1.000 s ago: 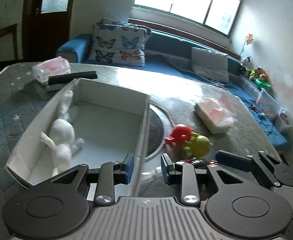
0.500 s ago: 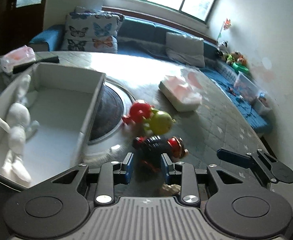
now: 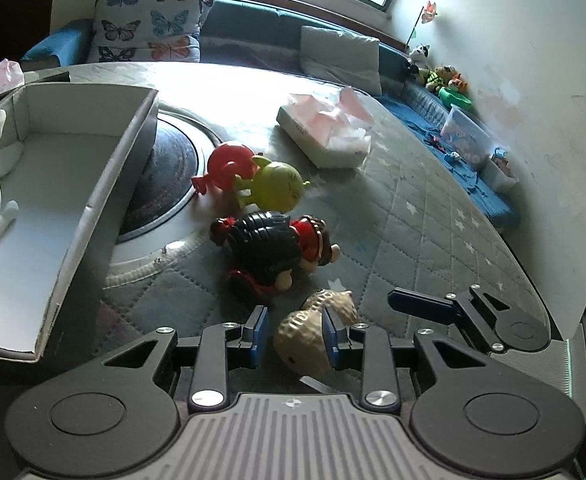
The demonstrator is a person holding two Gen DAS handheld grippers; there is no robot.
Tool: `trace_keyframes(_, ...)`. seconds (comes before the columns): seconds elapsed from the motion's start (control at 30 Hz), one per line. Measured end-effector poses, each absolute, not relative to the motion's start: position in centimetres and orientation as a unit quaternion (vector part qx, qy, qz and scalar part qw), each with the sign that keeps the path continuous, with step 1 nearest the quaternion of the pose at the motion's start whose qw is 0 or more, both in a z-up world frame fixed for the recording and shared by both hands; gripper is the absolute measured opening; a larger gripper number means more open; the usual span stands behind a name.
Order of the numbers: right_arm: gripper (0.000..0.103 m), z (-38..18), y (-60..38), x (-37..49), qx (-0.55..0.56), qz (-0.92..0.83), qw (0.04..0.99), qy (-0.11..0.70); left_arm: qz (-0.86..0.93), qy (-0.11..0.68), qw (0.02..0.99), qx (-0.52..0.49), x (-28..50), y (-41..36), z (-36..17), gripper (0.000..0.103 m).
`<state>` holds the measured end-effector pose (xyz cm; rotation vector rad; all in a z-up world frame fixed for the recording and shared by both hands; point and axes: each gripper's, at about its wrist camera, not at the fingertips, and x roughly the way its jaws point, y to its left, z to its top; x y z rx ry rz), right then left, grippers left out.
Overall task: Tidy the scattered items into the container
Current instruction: 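Close the left gripper on the peanut toy while the right gripper clamps its other side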
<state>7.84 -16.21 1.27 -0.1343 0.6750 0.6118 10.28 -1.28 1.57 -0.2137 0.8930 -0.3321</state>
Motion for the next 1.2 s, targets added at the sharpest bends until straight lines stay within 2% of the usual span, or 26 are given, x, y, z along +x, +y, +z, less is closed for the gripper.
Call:
trace_keyframes(0.17,0.102,0.7,-15.8,7.9,-0.071,0.301,0.892,0.331,-0.171,0.436,0.877,-0.104,10.4,-1.4,1.3,0.032)
trace_keyframes(0.4,0.091,0.5,-14.9,7.7,-0.087,0.308,0.889,0.328,-0.181,0.448,0.869,-0.104,10.6,-1.8,0.7,0.032)
trace_keyframes(0.7,0.078,0.2,-15.0,8.1,-0.085,0.303,0.891,0.328,-0.181,0.450,0.868,-0.111,11.1,-1.6,0.2,0.038)
trace_keyframes(1.2,0.076,-0.4,-15.5,9.0,-0.056,0.295,0.894,0.333,-0.199,0.450,0.864,-0.110,11.8,-1.6,-0.1,0.041)
